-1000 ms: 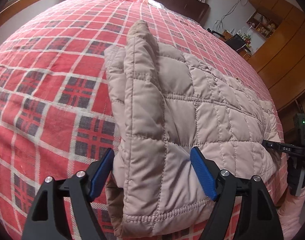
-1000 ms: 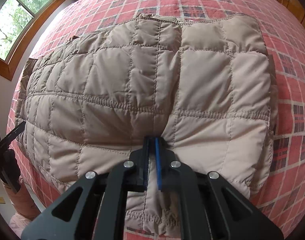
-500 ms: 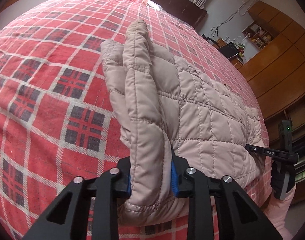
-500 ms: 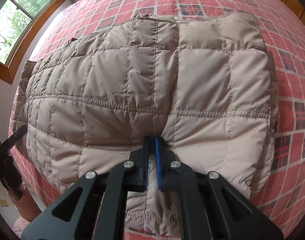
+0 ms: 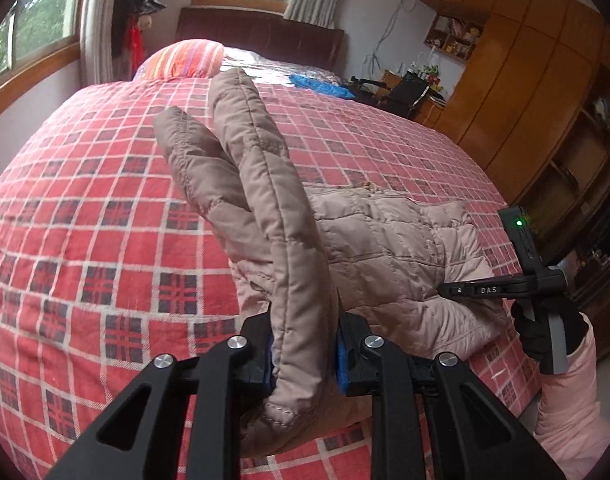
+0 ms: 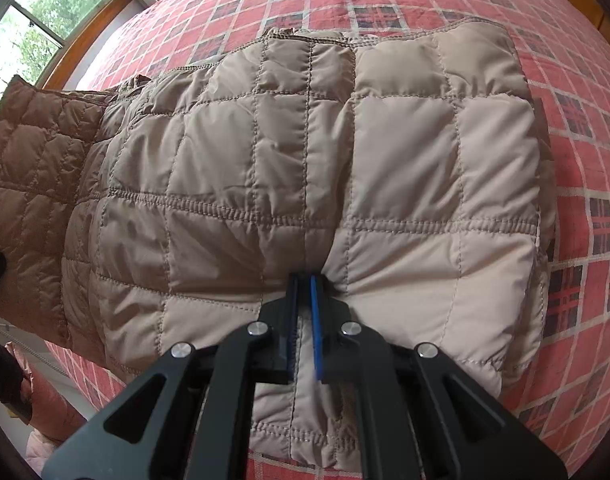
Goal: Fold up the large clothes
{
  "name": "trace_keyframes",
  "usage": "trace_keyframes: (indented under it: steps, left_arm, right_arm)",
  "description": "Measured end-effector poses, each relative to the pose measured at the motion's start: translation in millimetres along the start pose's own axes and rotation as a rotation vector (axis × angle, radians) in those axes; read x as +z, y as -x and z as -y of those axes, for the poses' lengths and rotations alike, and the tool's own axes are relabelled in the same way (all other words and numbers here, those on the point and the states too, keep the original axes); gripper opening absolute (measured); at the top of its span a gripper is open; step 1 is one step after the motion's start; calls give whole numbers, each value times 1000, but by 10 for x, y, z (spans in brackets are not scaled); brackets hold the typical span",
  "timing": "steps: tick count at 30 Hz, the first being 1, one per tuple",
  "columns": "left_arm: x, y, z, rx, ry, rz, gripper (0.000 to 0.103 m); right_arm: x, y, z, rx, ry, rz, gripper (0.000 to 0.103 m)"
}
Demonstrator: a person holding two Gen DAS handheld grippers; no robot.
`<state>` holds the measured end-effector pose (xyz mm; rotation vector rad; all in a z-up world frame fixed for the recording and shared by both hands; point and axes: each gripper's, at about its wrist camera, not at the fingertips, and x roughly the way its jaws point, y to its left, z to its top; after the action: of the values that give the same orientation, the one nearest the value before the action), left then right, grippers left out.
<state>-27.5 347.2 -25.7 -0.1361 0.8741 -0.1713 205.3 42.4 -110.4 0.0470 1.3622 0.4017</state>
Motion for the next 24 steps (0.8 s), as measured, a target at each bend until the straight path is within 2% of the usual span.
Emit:
trace_keyframes:
  steps: [3,6,14,21,24]
  left_arm:
    - [74,-53,237,-20,-46,-6,22]
    - [120,-197,397,5,-71,-34,22]
    - [46,-865,561,18,-81,-182,26]
    - [-174,-1204,901,145,-219,-172,31]
    - [-202,-1235,920,169,-239,-162,31]
  right_arm:
    - [-4,-5,15,6,-2,0,4]
    - [-9,-4,18,11,-4,1,4]
    - [-61,-13,-19,12,-2,7,4]
    - [-63,-14,-34,12,-8,7,4]
    - [-53,-16,-34,12,-8,7,4]
